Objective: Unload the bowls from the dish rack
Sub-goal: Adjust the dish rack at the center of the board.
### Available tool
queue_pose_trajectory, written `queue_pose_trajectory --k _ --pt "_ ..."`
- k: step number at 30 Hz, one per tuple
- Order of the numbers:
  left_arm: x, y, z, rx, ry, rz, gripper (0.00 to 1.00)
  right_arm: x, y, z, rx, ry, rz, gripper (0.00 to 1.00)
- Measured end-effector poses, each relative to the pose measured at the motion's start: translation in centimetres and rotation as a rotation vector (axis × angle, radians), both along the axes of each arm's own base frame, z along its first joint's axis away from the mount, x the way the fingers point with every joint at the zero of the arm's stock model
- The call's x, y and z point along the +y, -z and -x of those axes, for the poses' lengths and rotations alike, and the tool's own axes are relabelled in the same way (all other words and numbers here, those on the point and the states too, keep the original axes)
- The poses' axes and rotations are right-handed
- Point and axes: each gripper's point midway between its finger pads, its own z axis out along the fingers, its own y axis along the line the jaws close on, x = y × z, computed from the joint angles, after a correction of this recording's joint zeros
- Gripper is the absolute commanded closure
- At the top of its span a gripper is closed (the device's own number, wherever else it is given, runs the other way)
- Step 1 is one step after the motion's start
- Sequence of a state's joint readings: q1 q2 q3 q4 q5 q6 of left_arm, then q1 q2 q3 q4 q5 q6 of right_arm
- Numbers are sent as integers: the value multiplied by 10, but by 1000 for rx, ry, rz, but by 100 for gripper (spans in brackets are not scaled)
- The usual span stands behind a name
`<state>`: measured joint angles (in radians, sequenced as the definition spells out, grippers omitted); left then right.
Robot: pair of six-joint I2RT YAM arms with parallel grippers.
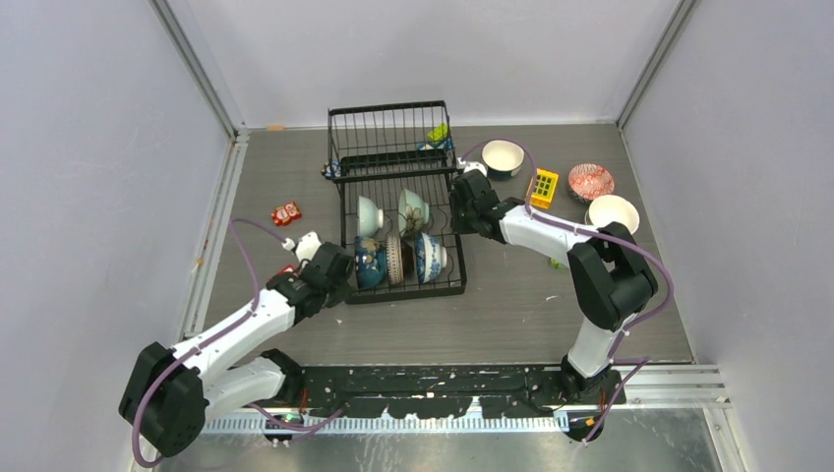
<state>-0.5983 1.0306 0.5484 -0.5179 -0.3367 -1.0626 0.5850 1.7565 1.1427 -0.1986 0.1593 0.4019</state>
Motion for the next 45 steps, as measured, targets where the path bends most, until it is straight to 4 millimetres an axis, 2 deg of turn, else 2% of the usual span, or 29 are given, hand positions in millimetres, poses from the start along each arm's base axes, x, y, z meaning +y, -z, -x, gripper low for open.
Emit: queue_pose_trajectory --k 2,7,13,19,26,33,45 --pt "-1 0 -1 0 1 -1 100 0 0 0 1 6 -1 65" --pt "-5 -1 -4 -7 6 10 100 -9 9 19 65 13 29 51" --pt "-7 -1 -5 -11 9 13 100 -24 -10 40 60 40 20 42" --pt "-10 -1 -9 -2 17 2 100 -38 -32 58 21 85 -33 38" --pt "-14 -2 -17 -1 27 -14 100 -62 -44 90 -8 135 -78 37" --pt "-14 -2 -21 -5 21 -17 100 -77 -51 114 -44 158 -131 36" --pt "-5 -4 -25 -9 53 -51 100 -81 -62 127 -91 152 -203 36"
